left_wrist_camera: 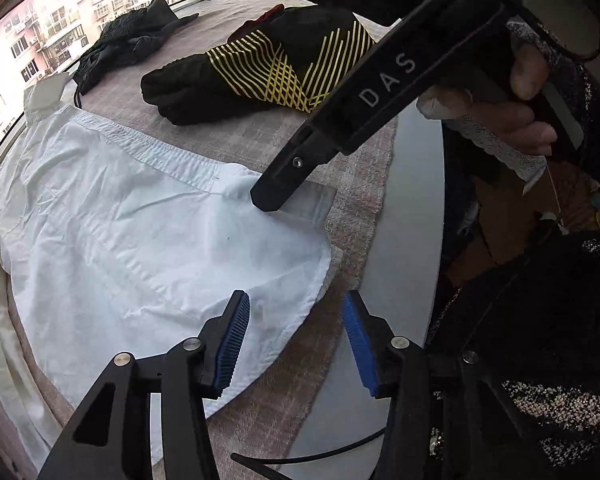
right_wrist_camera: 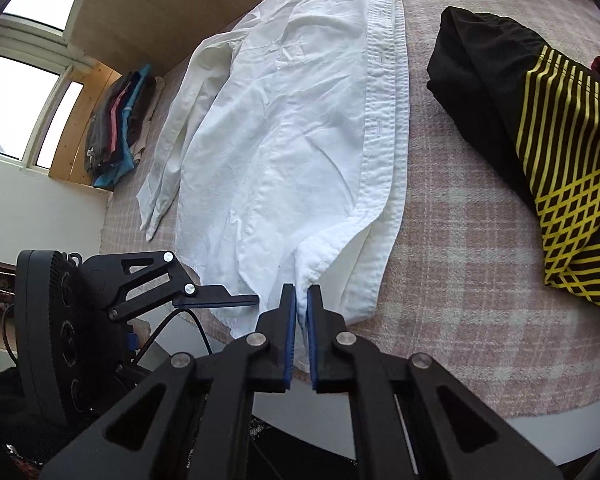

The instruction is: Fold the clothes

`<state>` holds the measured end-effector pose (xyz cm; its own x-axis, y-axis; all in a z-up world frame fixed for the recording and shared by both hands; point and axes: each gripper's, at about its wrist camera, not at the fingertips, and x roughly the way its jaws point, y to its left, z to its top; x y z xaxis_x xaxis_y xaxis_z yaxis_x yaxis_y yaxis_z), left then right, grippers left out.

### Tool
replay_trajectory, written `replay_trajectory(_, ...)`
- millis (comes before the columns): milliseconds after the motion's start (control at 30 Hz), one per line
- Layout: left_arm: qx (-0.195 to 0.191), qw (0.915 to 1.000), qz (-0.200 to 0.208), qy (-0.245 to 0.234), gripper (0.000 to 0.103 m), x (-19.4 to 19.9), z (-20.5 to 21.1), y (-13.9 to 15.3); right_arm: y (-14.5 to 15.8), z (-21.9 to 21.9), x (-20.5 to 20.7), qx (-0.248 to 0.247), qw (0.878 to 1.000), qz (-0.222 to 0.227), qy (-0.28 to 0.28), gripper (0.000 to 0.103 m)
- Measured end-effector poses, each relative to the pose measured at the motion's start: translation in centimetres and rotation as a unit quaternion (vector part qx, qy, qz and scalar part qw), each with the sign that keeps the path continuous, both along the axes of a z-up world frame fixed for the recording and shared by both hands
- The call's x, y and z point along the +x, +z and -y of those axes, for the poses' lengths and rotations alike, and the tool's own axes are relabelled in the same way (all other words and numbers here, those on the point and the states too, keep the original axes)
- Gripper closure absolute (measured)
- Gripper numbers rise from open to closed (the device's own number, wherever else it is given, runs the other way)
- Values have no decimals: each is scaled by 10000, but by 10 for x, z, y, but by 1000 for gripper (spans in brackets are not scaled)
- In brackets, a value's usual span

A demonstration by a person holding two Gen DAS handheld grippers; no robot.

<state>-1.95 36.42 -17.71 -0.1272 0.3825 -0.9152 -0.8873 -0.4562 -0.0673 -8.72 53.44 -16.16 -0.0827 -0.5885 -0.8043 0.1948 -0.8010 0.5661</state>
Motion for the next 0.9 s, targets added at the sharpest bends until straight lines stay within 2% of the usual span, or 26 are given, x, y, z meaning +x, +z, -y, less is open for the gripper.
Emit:
replay_trajectory(33,-104,9999,13,-38,58,-2,-3,-6,0,-1,-2,-175,9998,63,-67,97)
replay_trajectory(67,-94,9999,88,14,67,-7,-2,-8,0,-1,-4,-380,9991,135,-133,97)
replay_trajectory(133,179,9986,373,323,75,-21,10,-5,5,3,-10,-683,9972,186,-239,97)
replay_trajectory(267,744,9890,836,966,78,-49,39,4,19,27,-25,-784,9968,-140,-104,94)
replay_trajectory(300,901,9852,916,1136,78,-56,49,7,20,32,-28,-702,9974,-121,-69,91)
replay_trajectory(333,1058,9807,996,1305,78,-63,60,10,20,32,-29,-596,9981,-116,-90,82)
replay_trajectory(367,1086,9778,980,1501,77,-70,69,11,19,30,-29,-490,9986,-122,-125,78)
replay_trajectory(433,826,9756,740,1894,78,-83,83,7,15,22,-21,-229,9995,-181,-91,66)
replay_trajectory(600,204,9722,328,2310,77,-94,112,-7,-12,-10,6,358,9992,-127,-145,65)
replay_trajectory(733,267,9652,273,2588,74,-86,134,-2,-32,-15,11,539,9984,-144,-101,65)
replay_trajectory(800,383,9707,231,2360,71,-70,130,8,-37,-8,8,599,9979,-259,6,65)
replay_trajectory(867,441,9796,233,1949,55,-50,114,14,-38,-1,7,505,9981,-347,107,65)
replay_trajectory(900,403,9830,231,1778,54,-43,105,12,-39,1,6,386,9985,-346,154,70)
